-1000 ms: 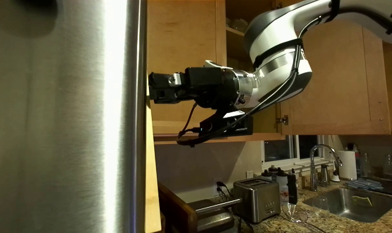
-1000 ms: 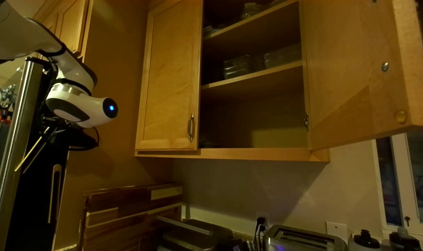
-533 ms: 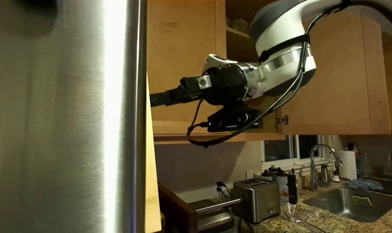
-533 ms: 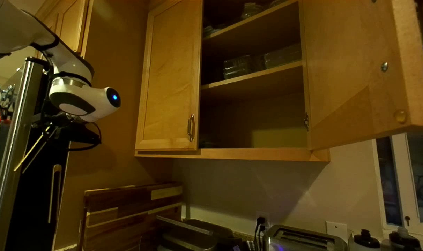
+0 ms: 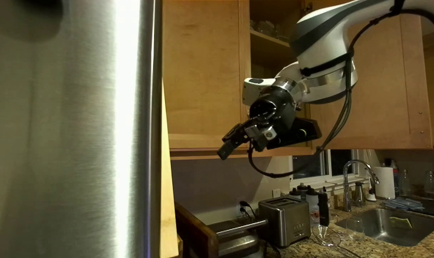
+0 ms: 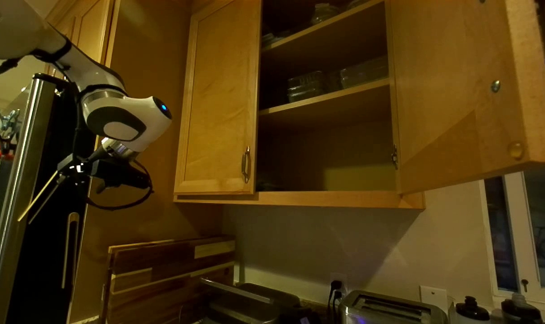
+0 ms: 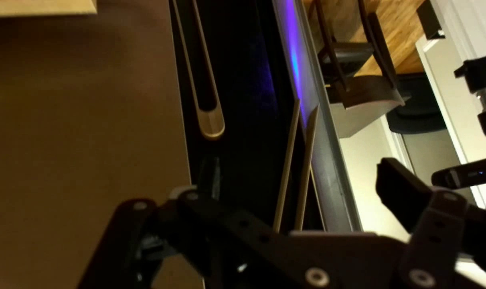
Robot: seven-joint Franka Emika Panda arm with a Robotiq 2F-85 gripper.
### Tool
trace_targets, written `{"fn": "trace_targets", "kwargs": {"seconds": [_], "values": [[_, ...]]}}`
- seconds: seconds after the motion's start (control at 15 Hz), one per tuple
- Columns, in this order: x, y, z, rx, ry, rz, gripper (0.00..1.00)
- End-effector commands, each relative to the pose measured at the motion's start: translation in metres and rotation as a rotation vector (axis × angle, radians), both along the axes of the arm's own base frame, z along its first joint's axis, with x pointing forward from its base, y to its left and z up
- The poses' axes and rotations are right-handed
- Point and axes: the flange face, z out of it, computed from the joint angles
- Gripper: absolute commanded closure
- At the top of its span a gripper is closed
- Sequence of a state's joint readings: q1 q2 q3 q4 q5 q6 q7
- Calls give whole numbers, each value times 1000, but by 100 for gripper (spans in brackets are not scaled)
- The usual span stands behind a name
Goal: Take the wooden bar out of the top cupboard, put it on the refrigerator, then close the cupboard door
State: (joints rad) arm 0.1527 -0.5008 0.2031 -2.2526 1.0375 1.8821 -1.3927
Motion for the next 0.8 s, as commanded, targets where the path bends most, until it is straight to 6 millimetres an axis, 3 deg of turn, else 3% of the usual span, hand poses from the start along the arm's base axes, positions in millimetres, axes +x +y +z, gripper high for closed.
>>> {"fn": "trace_targets", "kwargs": {"seconds": [0.0, 0.33, 0.73], "values": [[-16, -40, 12, -205, 49, -44, 0], [-21, -87, 33, -521, 50, -44, 0], [-13, -132, 57, -755, 28, -217, 0]]}}
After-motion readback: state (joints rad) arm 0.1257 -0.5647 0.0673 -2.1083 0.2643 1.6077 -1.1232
